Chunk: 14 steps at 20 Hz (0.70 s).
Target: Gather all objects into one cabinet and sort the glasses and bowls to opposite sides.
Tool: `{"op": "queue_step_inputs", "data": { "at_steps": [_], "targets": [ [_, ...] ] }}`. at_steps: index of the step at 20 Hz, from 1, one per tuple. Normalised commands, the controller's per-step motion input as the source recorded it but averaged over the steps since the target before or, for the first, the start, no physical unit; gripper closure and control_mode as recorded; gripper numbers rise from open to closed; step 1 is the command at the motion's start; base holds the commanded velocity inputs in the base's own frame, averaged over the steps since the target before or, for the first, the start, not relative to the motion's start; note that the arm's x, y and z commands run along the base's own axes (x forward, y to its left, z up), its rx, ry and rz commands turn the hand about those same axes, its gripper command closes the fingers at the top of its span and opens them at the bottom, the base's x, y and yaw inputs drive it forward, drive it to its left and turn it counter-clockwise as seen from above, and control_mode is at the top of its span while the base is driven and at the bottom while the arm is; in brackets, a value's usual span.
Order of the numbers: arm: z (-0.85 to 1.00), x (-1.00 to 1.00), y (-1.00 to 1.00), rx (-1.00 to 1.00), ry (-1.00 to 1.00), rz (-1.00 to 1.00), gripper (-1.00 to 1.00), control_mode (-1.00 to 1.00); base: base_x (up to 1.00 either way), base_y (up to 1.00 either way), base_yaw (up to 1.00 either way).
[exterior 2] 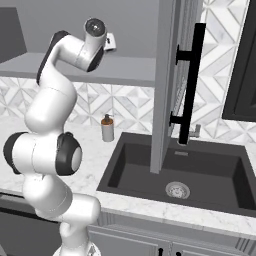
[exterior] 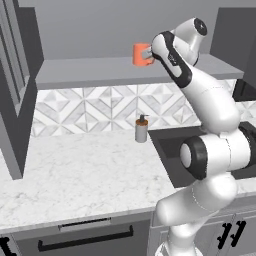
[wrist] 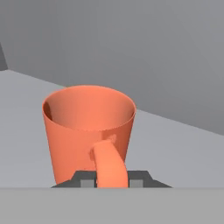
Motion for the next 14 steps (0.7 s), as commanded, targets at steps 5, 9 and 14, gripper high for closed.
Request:
{"op": "queue_step_inputs", "data": {
  "at_steps": [5, 9, 14],
  "targets": [
    [0.56, -0.59, 0.0, 0.0, 0.0, 0.0, 1.0, -1.0, 0.0, 0.0, 0.0],
    [0.11, -0.97, 0.0, 0.0, -0.08, 0.0, 1.0, -1.0, 0.0, 0.0, 0.0],
    [0.0, -1.0, 0.0, 0.0, -0.15, 0.0, 1.0, -1.0, 0.0, 0.0, 0.0]
  ]
}}
